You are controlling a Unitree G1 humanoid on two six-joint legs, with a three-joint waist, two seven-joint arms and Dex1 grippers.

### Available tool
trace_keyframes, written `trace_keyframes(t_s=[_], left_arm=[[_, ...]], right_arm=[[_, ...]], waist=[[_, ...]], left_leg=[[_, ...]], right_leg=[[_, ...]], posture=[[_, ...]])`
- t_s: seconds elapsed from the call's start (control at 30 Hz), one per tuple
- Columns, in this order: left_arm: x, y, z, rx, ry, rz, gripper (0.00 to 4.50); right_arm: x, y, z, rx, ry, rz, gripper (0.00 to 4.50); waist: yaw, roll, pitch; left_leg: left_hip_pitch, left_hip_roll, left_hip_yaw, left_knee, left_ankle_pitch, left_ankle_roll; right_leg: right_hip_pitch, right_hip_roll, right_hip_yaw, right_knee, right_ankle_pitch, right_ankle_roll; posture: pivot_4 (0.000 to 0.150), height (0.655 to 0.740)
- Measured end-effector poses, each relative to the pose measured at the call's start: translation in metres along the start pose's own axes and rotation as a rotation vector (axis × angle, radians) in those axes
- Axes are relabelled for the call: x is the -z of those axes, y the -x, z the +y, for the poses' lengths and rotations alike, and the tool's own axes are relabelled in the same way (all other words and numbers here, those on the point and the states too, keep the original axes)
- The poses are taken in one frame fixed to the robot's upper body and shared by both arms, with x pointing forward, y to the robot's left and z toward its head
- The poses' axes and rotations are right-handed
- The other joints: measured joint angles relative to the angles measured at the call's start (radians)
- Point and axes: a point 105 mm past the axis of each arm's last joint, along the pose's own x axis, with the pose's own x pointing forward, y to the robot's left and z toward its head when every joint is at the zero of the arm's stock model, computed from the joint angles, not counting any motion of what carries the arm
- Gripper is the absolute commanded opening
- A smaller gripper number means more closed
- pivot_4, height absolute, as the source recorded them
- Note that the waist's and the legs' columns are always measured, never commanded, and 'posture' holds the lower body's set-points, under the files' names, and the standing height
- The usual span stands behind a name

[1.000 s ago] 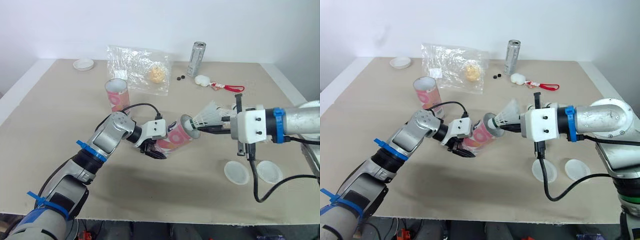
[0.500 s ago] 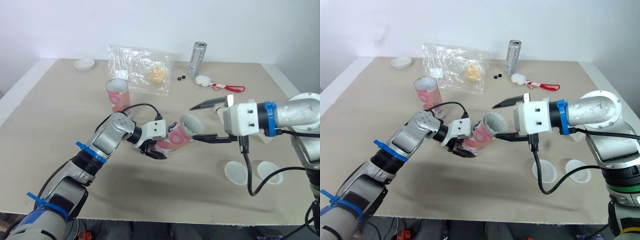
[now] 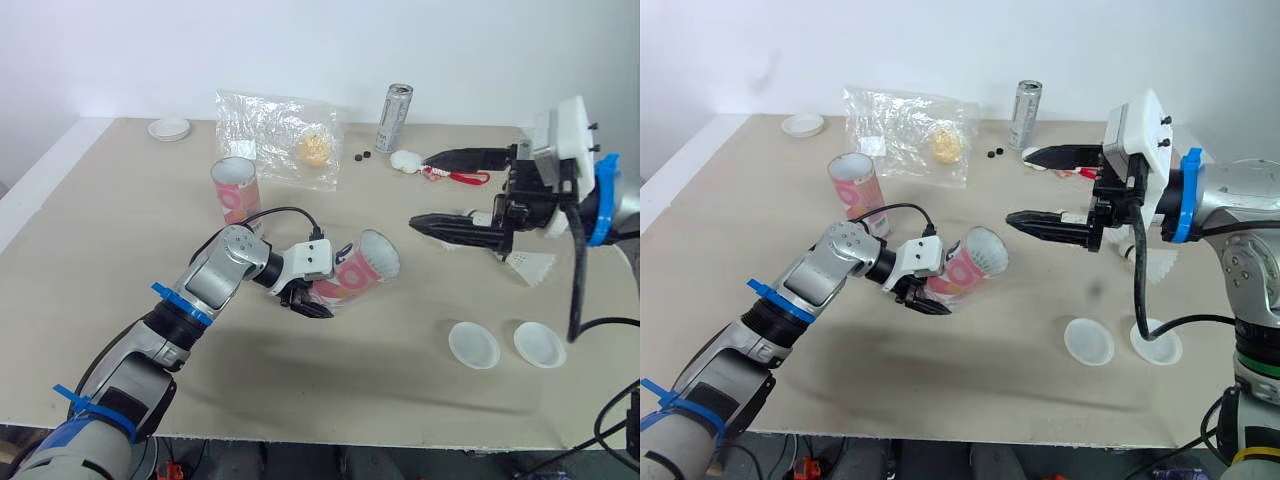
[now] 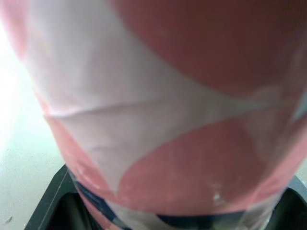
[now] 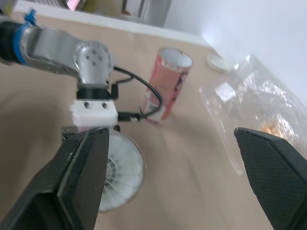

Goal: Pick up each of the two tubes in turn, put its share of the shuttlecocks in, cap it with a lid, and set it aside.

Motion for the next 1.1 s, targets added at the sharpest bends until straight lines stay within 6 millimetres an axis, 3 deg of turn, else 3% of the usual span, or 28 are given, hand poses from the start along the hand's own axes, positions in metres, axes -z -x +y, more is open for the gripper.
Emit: trace_keyframes(t_s=[0.23,0.33,0.57,1.1], left_arm=[[0.0,0.0,0.001,0.005,-0.026,0.006,2.99],[-0.001,-0.001,0.001,0.008,-0.031,0.004,2.99],[0.0,0.0,0.002,0.005,-0.026,0.012,2.99],[0.003,0.003,0.006,-0.015,0.003,0.015,2.99]], right_arm=[[0.011,-0.035,0.024,-0.233,0.106,0.131,0.1],[0.016,-0.044,0.034,-0.326,0.136,0.169,0.04],[0.034,-0.048,0.03,-0.415,0.182,0.283,0.04],[0.049,-0.101,0.032,-0.623,0.287,0.391,0.04]], waist=[[0.0,0.001,0.0],[0.0,0.001,0.0],[0.0,0.001,0.0],[-0.002,0.001,0.0]], left_leg=[[0.0,0.0,0.001,0.0,0.0,0.0],[-0.001,0.0,0.0,0.001,0.0,0.0],[0.0,0.0,0.001,0.001,0.0,0.0],[0.001,0.002,0.0,0.002,0.0,0.0]], right_leg=[[-0.001,0.0,0.0,0.0,0.0,0.0],[-0.001,0.0,0.0,0.0,0.0,0.0],[-0.001,0.0,0.0,0.001,0.0,0.0],[-0.001,0.002,-0.001,0.002,0.002,-0.002]], posture=[[0.15,0.74],[0.15,0.74],[0.15,0.74],[0.15,0.74]])
